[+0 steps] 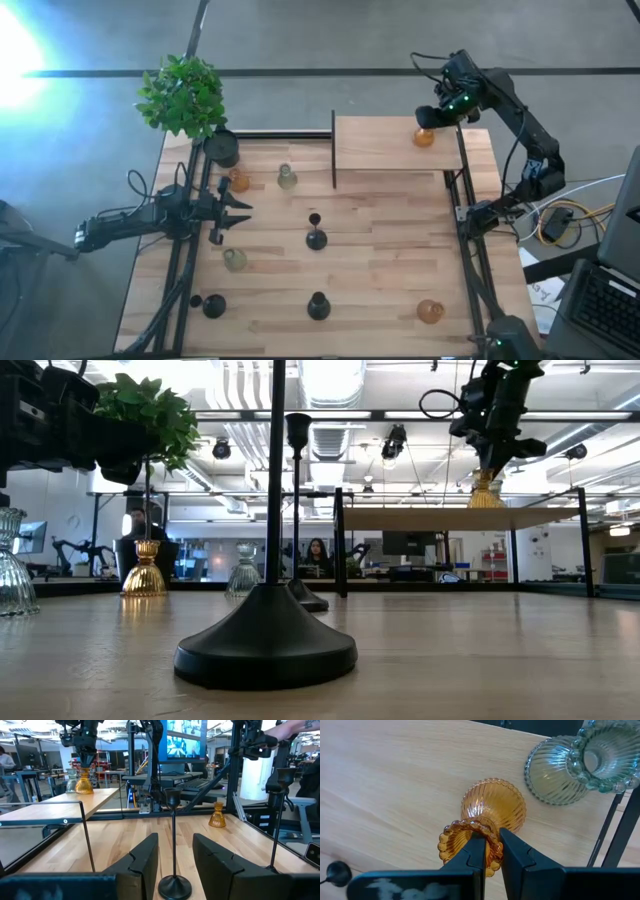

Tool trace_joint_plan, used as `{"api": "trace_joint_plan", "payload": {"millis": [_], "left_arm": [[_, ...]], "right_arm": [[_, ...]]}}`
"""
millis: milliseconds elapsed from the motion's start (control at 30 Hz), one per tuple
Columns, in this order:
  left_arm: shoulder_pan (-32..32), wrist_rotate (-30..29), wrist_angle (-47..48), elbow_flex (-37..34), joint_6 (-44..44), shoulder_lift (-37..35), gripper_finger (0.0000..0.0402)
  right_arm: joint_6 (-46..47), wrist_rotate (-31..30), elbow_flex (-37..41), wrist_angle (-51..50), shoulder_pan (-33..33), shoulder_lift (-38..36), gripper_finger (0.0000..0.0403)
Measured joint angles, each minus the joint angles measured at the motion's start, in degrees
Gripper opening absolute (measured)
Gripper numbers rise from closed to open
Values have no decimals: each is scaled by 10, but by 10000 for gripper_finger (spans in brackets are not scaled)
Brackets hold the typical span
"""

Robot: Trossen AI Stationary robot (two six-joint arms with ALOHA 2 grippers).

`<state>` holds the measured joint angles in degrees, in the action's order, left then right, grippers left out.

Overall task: Pick & Place candle stick holders
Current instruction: Put the middle orange glass candle holder on the shelf

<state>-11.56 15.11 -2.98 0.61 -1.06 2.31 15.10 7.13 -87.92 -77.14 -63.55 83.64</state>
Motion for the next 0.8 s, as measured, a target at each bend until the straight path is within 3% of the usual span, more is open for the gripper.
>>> {"api": "trace_joint_plan", "payload": {"millis": [367,567,800], "left_arm": [[0,0,0,0,0,0,126],[0,0,0,0,0,0,126],[0,0,0,0,0,0,126]], "right_arm": [[48,-23,0,12,0,0,25],[63,-27,1,11,0,1,50],[74,-26,1,9,0,1,52]]}}
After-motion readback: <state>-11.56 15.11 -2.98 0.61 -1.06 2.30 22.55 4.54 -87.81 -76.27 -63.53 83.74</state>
